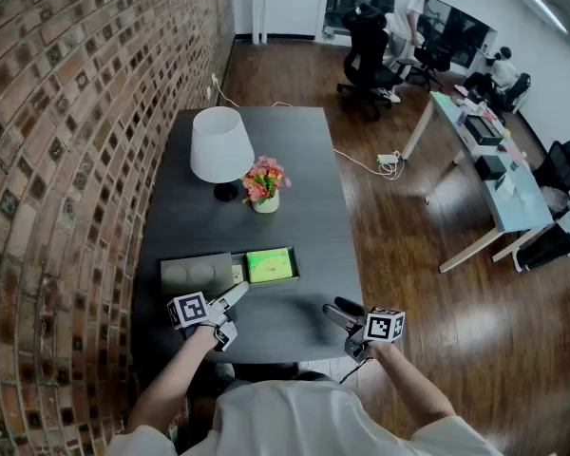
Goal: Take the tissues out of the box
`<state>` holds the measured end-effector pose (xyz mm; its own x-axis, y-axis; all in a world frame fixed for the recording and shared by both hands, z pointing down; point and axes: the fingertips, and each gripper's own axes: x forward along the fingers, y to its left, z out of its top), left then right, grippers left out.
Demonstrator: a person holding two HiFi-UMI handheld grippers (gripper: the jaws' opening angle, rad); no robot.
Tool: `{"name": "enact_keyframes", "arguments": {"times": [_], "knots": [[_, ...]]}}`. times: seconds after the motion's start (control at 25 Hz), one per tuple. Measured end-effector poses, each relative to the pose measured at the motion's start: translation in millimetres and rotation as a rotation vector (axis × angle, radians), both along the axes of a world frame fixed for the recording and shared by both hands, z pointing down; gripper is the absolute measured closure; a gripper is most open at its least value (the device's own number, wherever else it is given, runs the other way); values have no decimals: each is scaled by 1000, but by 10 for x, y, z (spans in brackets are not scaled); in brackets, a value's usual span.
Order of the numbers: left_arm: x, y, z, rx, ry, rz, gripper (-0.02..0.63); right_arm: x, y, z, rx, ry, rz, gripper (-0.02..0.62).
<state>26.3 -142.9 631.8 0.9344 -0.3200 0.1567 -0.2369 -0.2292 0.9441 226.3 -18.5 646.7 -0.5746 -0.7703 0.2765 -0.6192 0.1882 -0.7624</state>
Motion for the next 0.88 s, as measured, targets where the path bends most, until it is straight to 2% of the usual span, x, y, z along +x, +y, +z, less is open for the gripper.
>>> {"name": "enact_keyframes", "arguments": {"times": [0.12, 0.24, 0.32, 0.44, 0.56, 0.64, 0.8, 0.88], "knots": [[-94, -5, 13, 98, -99, 136, 298, 309, -54, 23, 37, 141, 15, 232], [-215, 3, 57, 194, -207, 261, 298, 556, -151, 105, 40, 318, -35, 231], [-336, 31, 138, 251, -272, 334, 296, 637, -223, 197, 36, 450, -121, 230], [-509, 80, 196, 327, -341, 410, 296, 631, -378, 304, 46, 623, -308, 230], [-673, 99, 199, 398, -404, 436, 281, 545, -618, 346, 75, 757, -476, 230], [-771, 115, 182, 427, -426, 423, 265, 448, -810, 369, 98, 826, -570, 230], [-944, 189, 173, 464, -467, 382, 265, 128, -1221, 460, 121, 908, -724, 229], [-1011, 244, 210, 492, -508, 389, 265, -63, -1394, 535, 126, 942, -790, 198]]}}
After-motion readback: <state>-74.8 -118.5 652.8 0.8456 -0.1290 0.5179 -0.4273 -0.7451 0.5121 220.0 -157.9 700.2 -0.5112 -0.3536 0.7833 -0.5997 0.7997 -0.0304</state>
